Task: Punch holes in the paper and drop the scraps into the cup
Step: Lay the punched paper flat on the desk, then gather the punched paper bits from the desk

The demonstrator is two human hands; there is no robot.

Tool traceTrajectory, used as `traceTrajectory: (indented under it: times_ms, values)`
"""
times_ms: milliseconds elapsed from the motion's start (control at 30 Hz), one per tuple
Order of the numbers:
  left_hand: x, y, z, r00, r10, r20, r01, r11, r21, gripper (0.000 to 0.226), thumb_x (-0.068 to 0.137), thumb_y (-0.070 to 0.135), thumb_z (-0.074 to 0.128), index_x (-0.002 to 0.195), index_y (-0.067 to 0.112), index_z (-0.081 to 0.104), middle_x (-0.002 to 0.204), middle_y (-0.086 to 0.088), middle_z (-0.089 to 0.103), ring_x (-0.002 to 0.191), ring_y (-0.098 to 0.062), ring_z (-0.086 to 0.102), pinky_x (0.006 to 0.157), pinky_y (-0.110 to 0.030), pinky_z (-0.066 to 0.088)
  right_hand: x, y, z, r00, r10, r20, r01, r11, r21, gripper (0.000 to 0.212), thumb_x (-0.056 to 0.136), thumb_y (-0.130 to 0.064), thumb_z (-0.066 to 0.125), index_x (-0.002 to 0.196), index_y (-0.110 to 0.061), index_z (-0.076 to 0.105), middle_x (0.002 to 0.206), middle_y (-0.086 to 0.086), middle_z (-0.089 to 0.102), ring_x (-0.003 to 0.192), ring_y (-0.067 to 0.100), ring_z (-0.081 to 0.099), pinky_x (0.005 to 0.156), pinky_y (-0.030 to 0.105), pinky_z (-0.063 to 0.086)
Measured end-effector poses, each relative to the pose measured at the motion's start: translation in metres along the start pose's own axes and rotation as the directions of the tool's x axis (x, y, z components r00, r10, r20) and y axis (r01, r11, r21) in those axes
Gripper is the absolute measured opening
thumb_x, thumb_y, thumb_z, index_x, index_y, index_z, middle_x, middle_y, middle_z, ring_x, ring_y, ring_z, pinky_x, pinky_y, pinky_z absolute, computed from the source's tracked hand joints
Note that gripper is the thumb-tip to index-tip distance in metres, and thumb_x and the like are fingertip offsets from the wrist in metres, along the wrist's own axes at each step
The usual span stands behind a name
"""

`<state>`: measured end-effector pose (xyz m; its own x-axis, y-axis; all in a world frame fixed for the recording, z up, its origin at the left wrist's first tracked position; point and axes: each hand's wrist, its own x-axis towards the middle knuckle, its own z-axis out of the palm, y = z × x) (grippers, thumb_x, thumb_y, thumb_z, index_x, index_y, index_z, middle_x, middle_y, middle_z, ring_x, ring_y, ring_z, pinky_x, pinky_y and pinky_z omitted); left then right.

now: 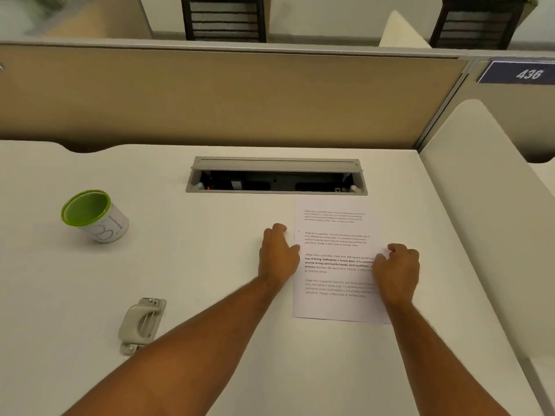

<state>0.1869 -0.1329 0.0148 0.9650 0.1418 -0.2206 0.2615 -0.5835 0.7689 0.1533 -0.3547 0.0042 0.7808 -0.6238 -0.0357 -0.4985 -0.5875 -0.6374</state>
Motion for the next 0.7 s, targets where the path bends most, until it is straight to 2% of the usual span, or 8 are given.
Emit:
traceTrajectory:
  times_ms: [100, 300, 433, 533, 700]
  values:
    - [-0.017, -0.004, -0.009, 1.0, -0.006, -0.008, 0.006, 0.998, -0.056, 0.038, 0.092, 0.015, 0.065, 0.126, 0.016, 0.05, 0.127, -0.005, 0.052, 0.108, -0.022, 0.059, 0.092, -0.032, 0.052, -0.012, -0.002, 0.001, 0.999, -0.029, -0.02, 0.029, 0.999, 0.032, 0.034, 0.094, -0.009, 0.056, 0.127, -0.001, 0.062, 0.127, 0.021, 0.058, 0.113, 0.038, 0.06, 0.099, 0.048, 0.049]
    - [-0.07, -0.052, -0.053, 0.992, 0.087, -0.096, -0.088, 0.996, -0.01, 0.025, 0.093, 0.011, 0.061, 0.114, 0.024, 0.059, 0.11, 0.005, 0.052, 0.098, -0.012, 0.058, 0.076, -0.014, 0.044, -0.075, -0.015, 0.015, 0.982, -0.188, -0.025, 0.189, 0.981, 0.048, 0.025, 0.095, -0.008, 0.056, 0.117, -0.004, 0.066, 0.118, 0.019, 0.062, 0.106, 0.037, 0.06, 0.09, 0.047, 0.051]
    - [-0.098, -0.098, -0.108, 0.965, 0.182, -0.191, -0.152, 0.975, 0.16, 0.026, 0.091, 0.006, 0.062, 0.112, 0.021, 0.063, 0.106, 0.002, 0.053, 0.101, -0.015, 0.052, 0.08, -0.026, 0.047, -0.131, -0.027, 0.026, 0.957, -0.289, 0.025, 0.286, 0.954, 0.083, 0.022, 0.094, -0.006, 0.059, 0.114, -0.006, 0.067, 0.112, 0.015, 0.063, 0.103, 0.033, 0.061, 0.088, 0.048, 0.053]
    - [-0.111, -0.125, -0.148, 0.936, 0.209, -0.282, -0.127, 0.951, 0.283, 0.025, 0.087, 0.007, 0.067, 0.108, 0.021, 0.066, 0.106, -0.002, 0.057, 0.1, -0.022, 0.052, 0.084, -0.035, 0.048, -0.175, -0.036, 0.034, 0.91, -0.408, 0.075, 0.401, 0.911, 0.093, 0.019, 0.091, -0.001, 0.063, 0.108, -0.006, 0.068, 0.106, 0.012, 0.065, 0.099, 0.032, 0.06, 0.085, 0.047, 0.052]
    - [-0.123, -0.159, -0.194, 0.933, 0.091, -0.347, 0.038, 0.937, 0.347, 0.033, 0.083, 0.012, 0.069, 0.115, 0.02, 0.064, 0.117, -0.008, 0.055, 0.109, -0.032, 0.048, 0.085, -0.046, 0.048, -0.234, -0.049, 0.046, 0.862, -0.477, 0.17, 0.471, 0.879, 0.076, 0.019, 0.089, 0.0, 0.066, 0.107, -0.006, 0.07, 0.105, 0.009, 0.066, 0.098, 0.03, 0.06, 0.082, 0.044, 0.052]
